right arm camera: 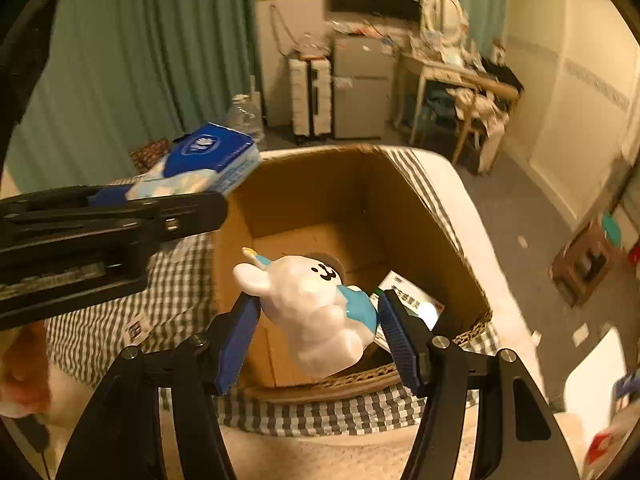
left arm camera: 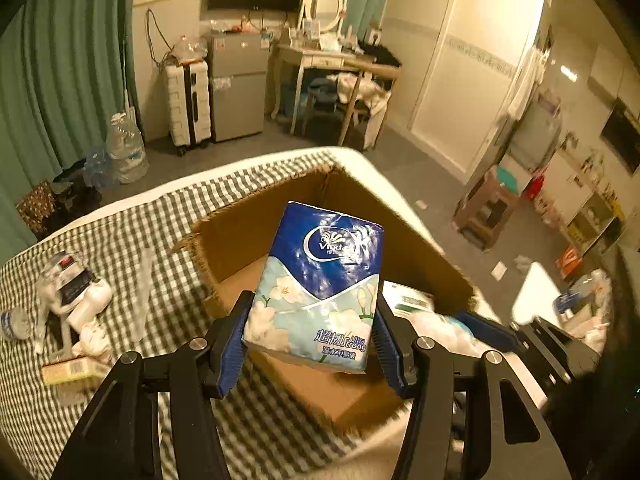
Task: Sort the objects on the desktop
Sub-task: 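Carry the tissue pack and bunny into the cardboard box and release them, then move both tools back over the remaining items on the cloth, then grasp the tan medicine box with the left tool while the right tool grasps the snack sachet, then carry the tan box and sachet into the cardboard box and release them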
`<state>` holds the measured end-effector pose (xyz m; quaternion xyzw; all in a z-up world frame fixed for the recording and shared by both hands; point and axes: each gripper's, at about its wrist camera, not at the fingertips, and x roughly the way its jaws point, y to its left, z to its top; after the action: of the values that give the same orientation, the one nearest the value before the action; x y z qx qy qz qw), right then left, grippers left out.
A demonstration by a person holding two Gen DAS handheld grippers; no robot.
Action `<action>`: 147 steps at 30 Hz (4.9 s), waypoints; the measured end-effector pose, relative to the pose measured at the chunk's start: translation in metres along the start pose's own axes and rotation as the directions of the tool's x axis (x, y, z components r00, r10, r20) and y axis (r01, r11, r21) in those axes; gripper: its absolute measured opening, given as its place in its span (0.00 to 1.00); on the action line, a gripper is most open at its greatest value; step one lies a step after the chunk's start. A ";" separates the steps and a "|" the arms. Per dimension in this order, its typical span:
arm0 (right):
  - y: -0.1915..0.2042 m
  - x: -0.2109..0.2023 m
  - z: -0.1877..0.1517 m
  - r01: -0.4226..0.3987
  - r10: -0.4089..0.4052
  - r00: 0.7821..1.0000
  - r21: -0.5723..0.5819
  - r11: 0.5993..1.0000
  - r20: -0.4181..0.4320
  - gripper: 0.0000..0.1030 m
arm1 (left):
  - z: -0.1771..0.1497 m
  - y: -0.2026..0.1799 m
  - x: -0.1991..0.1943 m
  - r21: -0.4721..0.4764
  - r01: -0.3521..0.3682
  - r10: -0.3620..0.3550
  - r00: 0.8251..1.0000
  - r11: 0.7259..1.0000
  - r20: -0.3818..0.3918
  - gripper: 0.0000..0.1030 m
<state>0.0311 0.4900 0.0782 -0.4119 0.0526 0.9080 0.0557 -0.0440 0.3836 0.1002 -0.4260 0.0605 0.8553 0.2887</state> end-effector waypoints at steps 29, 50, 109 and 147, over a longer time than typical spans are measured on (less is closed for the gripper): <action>0.094 -0.116 -0.002 -0.112 0.135 0.949 -0.098 0.989 0.286 0.96 | -0.072 0.156 -0.223 -0.224 -0.420 0.466 0.855 0.880 0.227 1.00; 0.217 0.006 -0.047 -0.237 0.270 0.960 -0.309 0.921 0.069 0.96 | -0.191 0.251 -0.083 -0.185 -0.421 0.444 0.890 0.888 0.103 1.00; 0.282 0.223 -0.077 -0.248 0.111 0.827 -0.181 0.952 -0.551 0.50 | -0.240 0.291 0.023 -0.115 -0.197 0.164 0.955 0.974 -0.246 0.29; 0.092 -0.100 -0.004 -0.151 0.160 0.981 -0.080 0.985 0.111 0.48 | -0.069 0.034 -0.118 0.030 -0.093 0.090 0.990 0.995 0.108 0.29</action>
<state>0.0857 0.3924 0.1558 -0.3544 0.0489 0.9334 -0.0272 0.0408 0.2795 0.1416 -0.3712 0.0794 0.8880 0.2594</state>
